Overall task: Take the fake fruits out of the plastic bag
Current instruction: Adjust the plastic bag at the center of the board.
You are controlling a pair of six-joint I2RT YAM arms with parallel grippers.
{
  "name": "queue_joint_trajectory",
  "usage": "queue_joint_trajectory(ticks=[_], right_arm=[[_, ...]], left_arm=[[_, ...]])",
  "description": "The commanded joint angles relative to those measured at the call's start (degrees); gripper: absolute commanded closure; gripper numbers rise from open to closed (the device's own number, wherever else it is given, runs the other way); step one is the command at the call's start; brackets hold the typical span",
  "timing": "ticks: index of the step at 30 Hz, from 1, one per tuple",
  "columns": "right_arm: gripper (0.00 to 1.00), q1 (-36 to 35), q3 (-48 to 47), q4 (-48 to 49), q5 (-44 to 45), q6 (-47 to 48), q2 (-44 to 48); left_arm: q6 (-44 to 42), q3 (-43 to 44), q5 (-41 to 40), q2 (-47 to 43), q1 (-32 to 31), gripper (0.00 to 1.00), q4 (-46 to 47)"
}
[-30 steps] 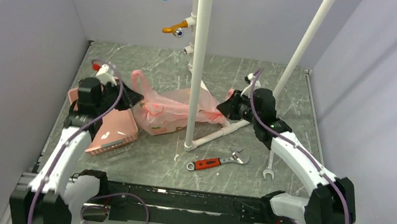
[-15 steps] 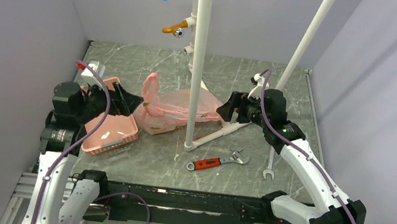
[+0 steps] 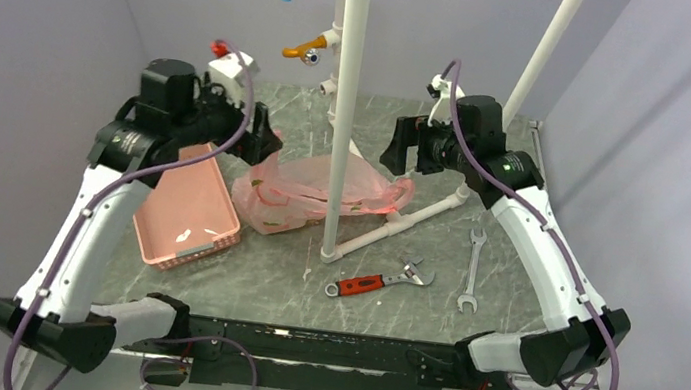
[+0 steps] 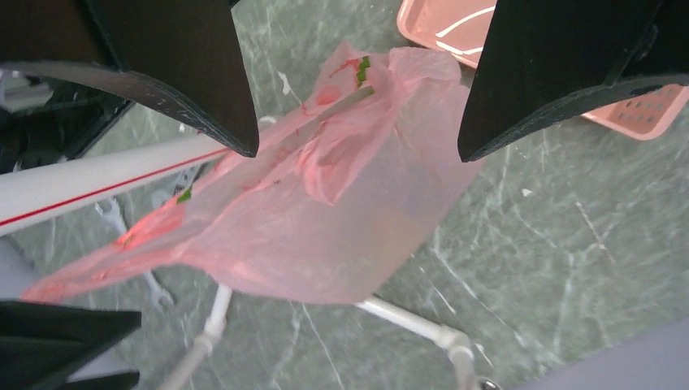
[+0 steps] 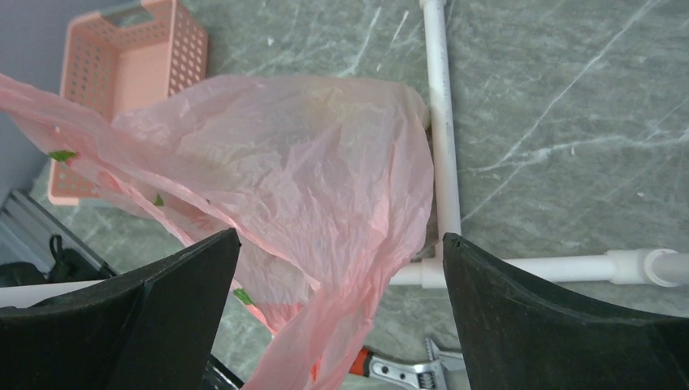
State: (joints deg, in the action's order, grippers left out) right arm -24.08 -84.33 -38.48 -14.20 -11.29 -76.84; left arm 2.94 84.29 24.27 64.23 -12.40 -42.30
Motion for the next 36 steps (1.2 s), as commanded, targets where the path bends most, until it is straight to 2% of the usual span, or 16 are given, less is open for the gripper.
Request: queue_joint_trajectory(ticks=[1,6,8,9,12,13,16,17,20,24,29,32,34,36], right_arm=[[0.04,-0.2,-3.3,-8.1,-2.7,4.7,-1.4],[0.09,-2.9,-4.3,-8.0,-5.1,6.7,-4.2],[0.11,-5.4,-4.3,-7.3,-5.0,7.9,-5.1],[0.11,-7.0,-4.3,-7.0,-3.9,8.3,-5.5],[0.23,-11.9,-5.1,-6.2,2.3,8.9,-6.4],[0.31,-13.1,-4.2,-5.2,5.1,8.0,-6.1],[0.66,-14.7,3.2,0.5,8.7,3.2,-2.7],[0.69,-14.9,7.1,3.5,8.6,1.5,-0.7],[0.69,-15.8,20.5,14.6,6.2,-0.4,7.5],[0.69,-16.1,31.5,19.4,8.3,-2.4,11.7],[0.71,-16.1,29.7,17.1,6.0,-3.6,8.8],[0.69,-16.1,26.0,17.4,4.3,-3.5,9.5],[0.65,-16.0,23.9,18.2,4.2,-3.1,9.7],[0.54,-16.0,22.4,19.3,4.4,-2.3,8.9]], left_arm=[[-5.8,3.1,-1.8,2.8,-4.8,0.0,-5.3],[-6.0,2.0,-3.3,5.6,-5.9,0.01,-5.6],[-5.8,0.9,-5.4,5.4,-6.6,0.08,-5.4],[-5.4,0.2,-7.0,4.9,-6.8,0.16,-5.2],[-0.4,-3.6,-13.5,0.0,-7.9,0.57,-1.0],[1.7,-6.4,-14.3,-3.0,-8.4,0.69,2.3],[9.1,-17.5,-16.0,-13.6,-8.9,0.95,15.2],[11.9,-21.1,-16.9,-16.8,-8.9,1.0,18.5],[17.0,-29.4,-17.3,-23.1,-9.0,1.0,26.1],[19.9,-35.5,-18.1,-26.9,-9.0,1.0,29.5],[20.5,-39.1,-17.8,-29.4,-9.0,1.0,35.2],[19.8,-37.7,-16.6,-28.4,-9.0,1.0,34.1],[19.4,-37.0,-16.3,-28.0,-9.0,1.0,32.8],[19.9,-37.0,-16.6,-28.4,-9.0,1.0,31.6]])
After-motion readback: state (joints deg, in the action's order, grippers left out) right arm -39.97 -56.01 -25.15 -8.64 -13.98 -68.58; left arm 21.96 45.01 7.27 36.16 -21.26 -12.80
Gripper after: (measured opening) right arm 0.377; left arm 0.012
